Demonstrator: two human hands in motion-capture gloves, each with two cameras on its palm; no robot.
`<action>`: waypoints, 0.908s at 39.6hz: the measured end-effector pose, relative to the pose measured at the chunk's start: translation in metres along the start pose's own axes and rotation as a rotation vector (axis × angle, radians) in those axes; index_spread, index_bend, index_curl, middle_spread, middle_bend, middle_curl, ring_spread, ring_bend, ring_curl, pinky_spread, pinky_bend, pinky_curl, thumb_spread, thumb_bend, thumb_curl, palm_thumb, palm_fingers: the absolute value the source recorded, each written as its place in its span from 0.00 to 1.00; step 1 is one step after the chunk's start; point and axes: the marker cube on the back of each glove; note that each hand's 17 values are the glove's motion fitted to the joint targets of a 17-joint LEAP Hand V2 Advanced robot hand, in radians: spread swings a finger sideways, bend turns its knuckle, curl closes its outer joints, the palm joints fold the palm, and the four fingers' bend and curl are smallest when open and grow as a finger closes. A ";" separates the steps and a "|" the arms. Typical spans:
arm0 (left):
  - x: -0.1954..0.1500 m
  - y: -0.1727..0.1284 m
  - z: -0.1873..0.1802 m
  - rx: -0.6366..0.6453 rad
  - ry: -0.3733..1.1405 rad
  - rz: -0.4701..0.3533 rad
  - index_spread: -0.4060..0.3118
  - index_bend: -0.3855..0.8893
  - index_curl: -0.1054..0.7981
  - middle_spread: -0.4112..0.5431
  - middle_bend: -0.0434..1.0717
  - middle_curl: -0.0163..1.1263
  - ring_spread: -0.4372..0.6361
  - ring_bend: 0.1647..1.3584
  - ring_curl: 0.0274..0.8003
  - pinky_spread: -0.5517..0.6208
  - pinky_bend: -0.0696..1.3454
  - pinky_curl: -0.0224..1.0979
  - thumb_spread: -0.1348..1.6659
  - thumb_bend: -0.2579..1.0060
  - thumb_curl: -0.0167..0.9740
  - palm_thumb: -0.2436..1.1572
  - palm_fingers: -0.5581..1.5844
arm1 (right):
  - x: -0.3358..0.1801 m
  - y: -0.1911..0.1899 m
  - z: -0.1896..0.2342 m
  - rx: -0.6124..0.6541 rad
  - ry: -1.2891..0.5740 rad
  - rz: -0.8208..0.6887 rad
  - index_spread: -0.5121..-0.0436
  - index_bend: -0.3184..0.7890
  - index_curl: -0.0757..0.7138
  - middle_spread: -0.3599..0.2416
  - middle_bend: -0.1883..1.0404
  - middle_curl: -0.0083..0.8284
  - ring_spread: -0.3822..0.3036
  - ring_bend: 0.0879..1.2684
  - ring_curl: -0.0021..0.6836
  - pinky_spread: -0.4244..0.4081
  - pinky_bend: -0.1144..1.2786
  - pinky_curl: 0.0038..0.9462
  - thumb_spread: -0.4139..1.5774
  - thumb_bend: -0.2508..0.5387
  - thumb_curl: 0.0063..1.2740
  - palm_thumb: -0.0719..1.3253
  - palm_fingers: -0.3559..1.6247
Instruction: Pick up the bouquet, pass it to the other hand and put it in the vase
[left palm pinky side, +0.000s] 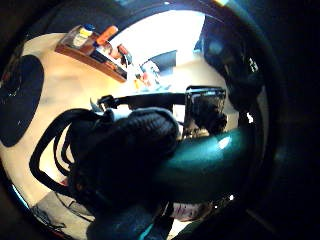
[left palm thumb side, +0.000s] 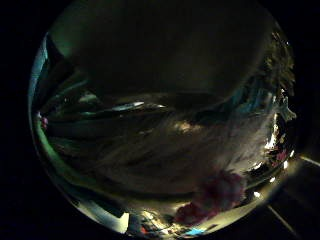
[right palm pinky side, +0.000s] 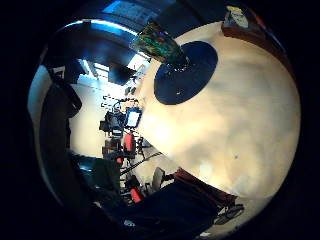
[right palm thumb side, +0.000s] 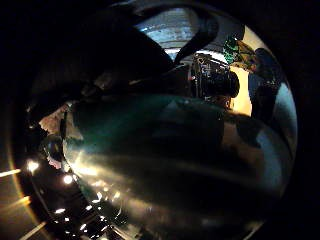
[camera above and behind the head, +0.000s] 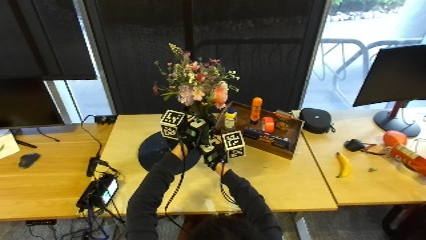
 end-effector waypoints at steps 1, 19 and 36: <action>-0.002 -0.002 -0.001 0.012 0.008 0.000 0.31 0.52 0.46 0.25 0.45 0.34 0.25 0.24 0.33 0.36 0.29 0.32 0.58 0.20 0.45 0.62 0.78 | 0.001 0.000 0.000 0.001 -0.001 0.003 0.59 0.84 0.91 0.32 0.81 0.84 0.27 0.68 0.87 0.26 0.62 0.60 0.67 0.45 0.38 0.69 0.86; 0.008 0.008 0.005 0.292 -0.072 -0.016 0.14 0.62 0.62 0.10 0.59 0.45 0.08 0.37 0.51 0.17 0.37 0.42 0.41 0.18 0.58 0.71 0.95 | 0.005 0.004 0.010 -0.018 -0.015 0.005 0.63 0.84 0.92 0.34 0.83 0.84 0.27 0.69 0.87 0.26 0.64 0.60 0.69 0.32 0.37 0.72 0.85; 0.027 0.010 0.004 0.546 -0.261 0.078 0.06 0.76 0.73 0.06 0.69 0.50 0.05 0.52 0.60 0.13 0.49 0.49 0.42 0.19 0.65 0.75 0.93 | -0.002 0.005 0.016 -0.028 -0.040 0.002 0.64 0.80 0.91 0.33 0.80 0.80 0.26 0.66 0.84 0.23 0.60 0.57 0.70 0.28 0.36 0.71 0.83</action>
